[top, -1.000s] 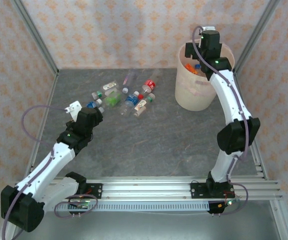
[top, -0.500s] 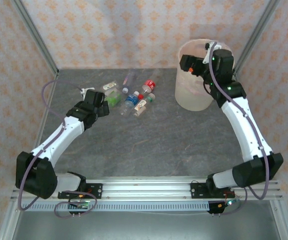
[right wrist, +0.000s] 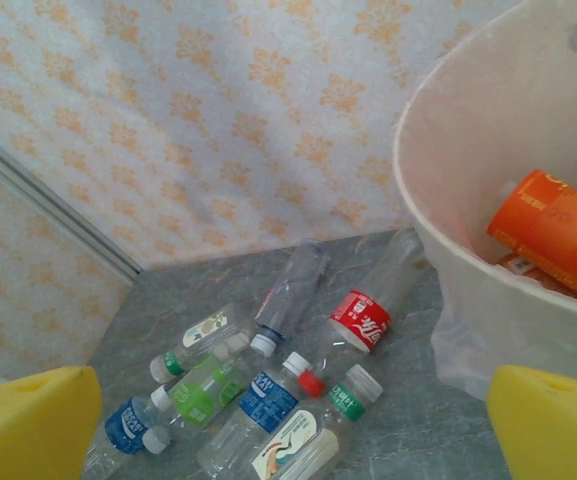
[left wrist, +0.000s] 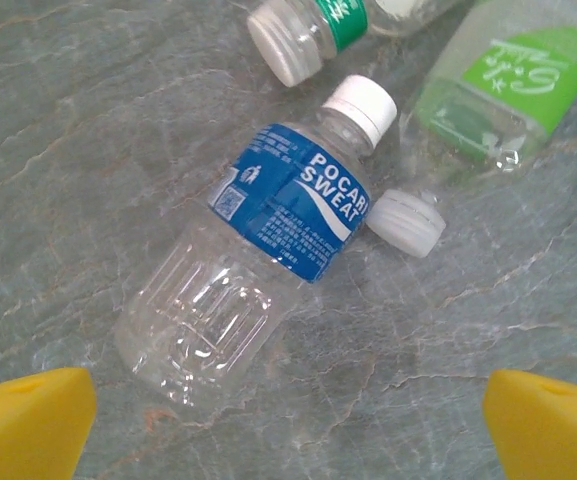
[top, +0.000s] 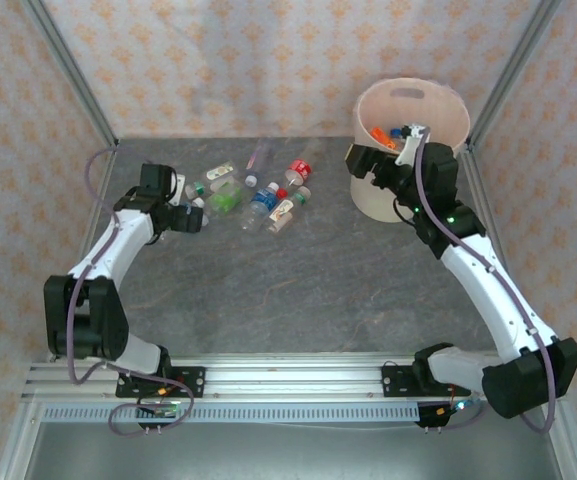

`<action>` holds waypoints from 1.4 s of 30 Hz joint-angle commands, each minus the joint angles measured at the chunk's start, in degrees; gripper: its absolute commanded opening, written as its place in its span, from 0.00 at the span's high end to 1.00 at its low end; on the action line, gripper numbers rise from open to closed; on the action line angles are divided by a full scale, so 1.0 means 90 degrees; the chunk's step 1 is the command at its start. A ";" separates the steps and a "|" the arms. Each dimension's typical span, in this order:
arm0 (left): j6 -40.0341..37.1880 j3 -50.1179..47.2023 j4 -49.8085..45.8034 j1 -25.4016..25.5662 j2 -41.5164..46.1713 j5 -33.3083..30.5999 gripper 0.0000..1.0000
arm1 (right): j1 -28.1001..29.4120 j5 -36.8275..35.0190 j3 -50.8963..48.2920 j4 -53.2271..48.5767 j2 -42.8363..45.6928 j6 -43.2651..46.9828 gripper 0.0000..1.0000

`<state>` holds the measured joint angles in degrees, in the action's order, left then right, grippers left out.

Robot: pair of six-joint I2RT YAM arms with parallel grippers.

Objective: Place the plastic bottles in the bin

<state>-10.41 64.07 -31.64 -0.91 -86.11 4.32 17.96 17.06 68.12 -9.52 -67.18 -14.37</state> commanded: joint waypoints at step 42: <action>-0.1105 -0.0436 0.1303 -0.0517 -0.0307 0.0487 0.81 | 0.0015 -0.0704 -0.0604 0.0569 0.0872 0.0279 0.01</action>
<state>-25.41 62.76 -24.86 -6.63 -93.95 5.52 17.96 10.46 63.86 -6.90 -60.47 -10.74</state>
